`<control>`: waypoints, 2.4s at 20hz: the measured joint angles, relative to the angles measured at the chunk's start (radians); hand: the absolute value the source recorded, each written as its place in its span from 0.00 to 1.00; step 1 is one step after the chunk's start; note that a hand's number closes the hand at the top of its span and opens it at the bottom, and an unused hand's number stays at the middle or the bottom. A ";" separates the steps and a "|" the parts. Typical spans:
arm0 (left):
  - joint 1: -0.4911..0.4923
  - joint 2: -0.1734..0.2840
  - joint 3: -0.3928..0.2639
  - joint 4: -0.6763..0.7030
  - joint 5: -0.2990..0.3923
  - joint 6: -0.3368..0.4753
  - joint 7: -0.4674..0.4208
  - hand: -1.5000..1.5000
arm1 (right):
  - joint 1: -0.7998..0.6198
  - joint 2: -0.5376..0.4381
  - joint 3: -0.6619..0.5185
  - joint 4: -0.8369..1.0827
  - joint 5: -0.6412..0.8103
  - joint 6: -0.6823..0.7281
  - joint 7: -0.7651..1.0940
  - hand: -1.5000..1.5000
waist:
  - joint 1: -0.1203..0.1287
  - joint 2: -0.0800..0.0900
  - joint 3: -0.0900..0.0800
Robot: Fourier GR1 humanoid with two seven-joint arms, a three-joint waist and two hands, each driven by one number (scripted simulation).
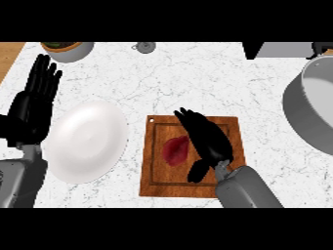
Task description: Pick the pear from the cutting board and place it in the pot
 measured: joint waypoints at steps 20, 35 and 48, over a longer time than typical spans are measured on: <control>0.006 -0.041 0.033 -0.015 -0.035 -0.036 0.016 0.50 | -0.162 0.013 0.131 0.359 -0.054 -0.233 -0.216 1.00 | 0.004 -0.008 -0.007; 0.018 -0.036 0.061 -0.036 -0.039 -0.052 0.036 0.50 | -0.129 -0.015 0.228 0.168 0.053 -0.352 -0.004 1.00 | -0.009 -0.008 -0.003; 0.022 -0.037 0.077 -0.025 -0.050 -0.040 0.030 0.50 | 0.292 -0.301 0.424 -0.608 0.319 -0.348 0.176 1.00 | -0.040 -0.010 -0.001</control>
